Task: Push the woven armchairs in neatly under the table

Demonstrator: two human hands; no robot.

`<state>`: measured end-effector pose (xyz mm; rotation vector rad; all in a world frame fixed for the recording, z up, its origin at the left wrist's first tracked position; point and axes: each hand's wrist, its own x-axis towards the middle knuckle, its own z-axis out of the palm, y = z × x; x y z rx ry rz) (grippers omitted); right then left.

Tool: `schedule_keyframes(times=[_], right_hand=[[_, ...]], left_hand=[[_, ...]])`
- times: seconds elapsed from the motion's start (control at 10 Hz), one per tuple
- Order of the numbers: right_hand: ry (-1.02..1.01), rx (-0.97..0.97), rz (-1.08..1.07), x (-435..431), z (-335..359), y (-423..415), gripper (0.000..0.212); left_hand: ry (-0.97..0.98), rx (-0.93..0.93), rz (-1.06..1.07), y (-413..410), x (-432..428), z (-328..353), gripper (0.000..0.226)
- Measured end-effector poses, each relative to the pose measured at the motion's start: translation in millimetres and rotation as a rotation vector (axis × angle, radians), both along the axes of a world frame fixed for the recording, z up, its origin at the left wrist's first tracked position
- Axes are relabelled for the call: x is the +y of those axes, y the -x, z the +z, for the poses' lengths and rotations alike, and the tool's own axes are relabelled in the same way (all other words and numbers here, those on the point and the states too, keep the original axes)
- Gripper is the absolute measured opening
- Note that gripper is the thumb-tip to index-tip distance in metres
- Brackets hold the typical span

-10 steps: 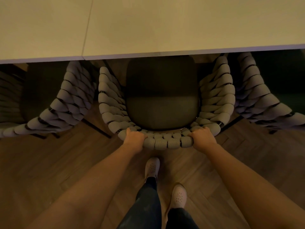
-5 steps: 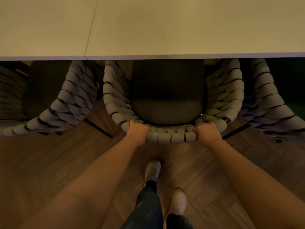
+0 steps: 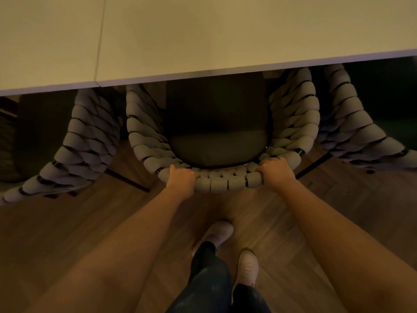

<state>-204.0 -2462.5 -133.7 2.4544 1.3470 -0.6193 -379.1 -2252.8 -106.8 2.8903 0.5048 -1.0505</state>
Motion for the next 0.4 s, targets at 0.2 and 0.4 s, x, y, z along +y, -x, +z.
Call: schedule_keyframes(times=[0.2, 0.4], right_hand=[[-0.027, 0.053, -0.038, -7.1, 6.9, 3.5, 0.038], [-0.151, 0.122, -0.137, -32.3, 34.1, 10.3, 0.069]], left_hand=[[0.059, 0.078, -0.033, -4.6, 3.5, 2.4, 0.042], [0.142, 0.509, -0.139, -41.7, 2.9, 31.3, 0.077]])
